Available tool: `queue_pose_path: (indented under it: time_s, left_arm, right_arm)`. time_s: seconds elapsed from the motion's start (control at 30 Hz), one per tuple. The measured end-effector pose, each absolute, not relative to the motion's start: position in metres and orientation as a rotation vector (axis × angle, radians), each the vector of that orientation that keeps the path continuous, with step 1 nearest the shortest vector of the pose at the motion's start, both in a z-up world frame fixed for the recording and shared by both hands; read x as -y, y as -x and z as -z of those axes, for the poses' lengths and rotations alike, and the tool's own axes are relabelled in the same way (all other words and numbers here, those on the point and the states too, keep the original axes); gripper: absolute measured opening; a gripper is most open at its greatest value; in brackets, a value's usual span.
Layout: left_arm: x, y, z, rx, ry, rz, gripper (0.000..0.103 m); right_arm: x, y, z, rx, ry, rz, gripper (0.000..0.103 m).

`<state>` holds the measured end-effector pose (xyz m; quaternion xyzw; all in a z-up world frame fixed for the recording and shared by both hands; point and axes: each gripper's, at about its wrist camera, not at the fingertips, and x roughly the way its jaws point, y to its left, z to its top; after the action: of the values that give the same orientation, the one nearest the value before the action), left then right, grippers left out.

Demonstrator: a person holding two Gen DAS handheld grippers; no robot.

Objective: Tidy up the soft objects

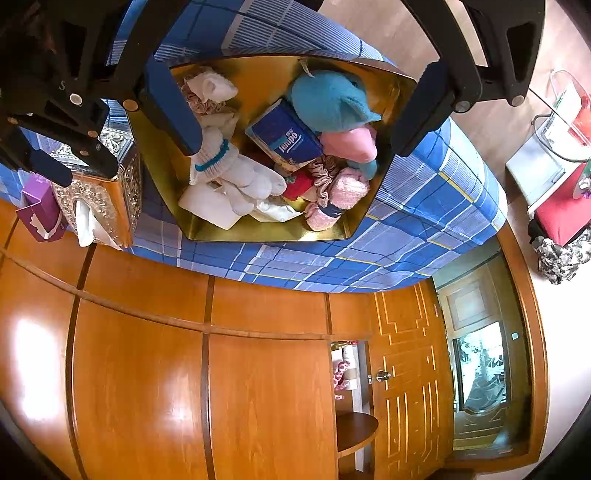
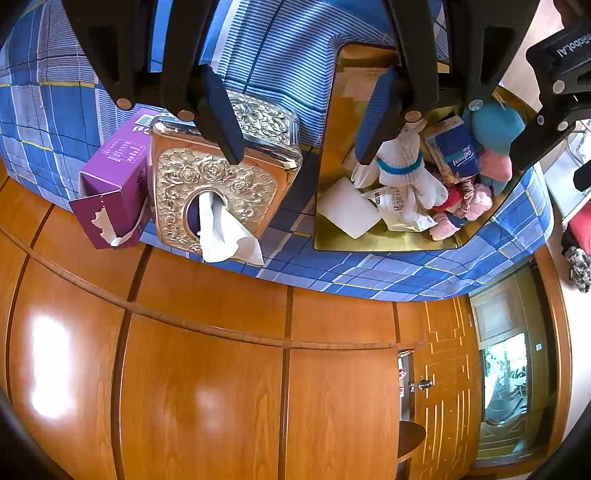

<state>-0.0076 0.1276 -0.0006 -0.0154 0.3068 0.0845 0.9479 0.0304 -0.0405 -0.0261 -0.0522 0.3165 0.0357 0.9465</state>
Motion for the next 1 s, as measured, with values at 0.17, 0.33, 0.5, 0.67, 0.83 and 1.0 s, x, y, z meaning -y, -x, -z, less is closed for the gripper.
queue_pose_path:
  time_s: [0.17, 0.33, 0.5, 0.67, 0.83, 1.0]
  left_arm:
    - [-0.1289, 0.0077, 0.0002, -0.624, 0.035, -0.179, 0.103]
    - [-0.1287, 0.0077, 0.0002, -0.623, 0.034, -0.185, 0.103]
    - [-0.1297, 0.0078, 0.0002, -0.625, 0.039, -0.188, 0.103]
    - [-0.1305, 0.0085, -0.0002, -0.62, 0.04, -0.193, 0.103]
    - [-0.1311, 0.0074, -0.0003, -0.62, 0.043, -0.193, 0.103]
    - [-0.1323, 0.0081, -0.0013, -0.623, 0.057, -0.192, 0.103]
  right_arm:
    - [0.0403, -0.0304, 0.026, -0.646, 0.103, -0.072, 0.063]
    - [0.0396, -0.0303, 0.0262, -0.647, 0.107, -0.074, 0.063]
    - [0.0398, -0.0298, 0.0266, -0.65, 0.109, -0.078, 0.063]
    - [0.0396, -0.03, 0.0265, -0.647, 0.109, -0.078, 0.063]
    - [0.0397, -0.029, 0.0265, -0.645, 0.111, -0.081, 0.063]
    - [0.0402, -0.0285, 0.0268, -0.647, 0.113, -0.079, 0.063]
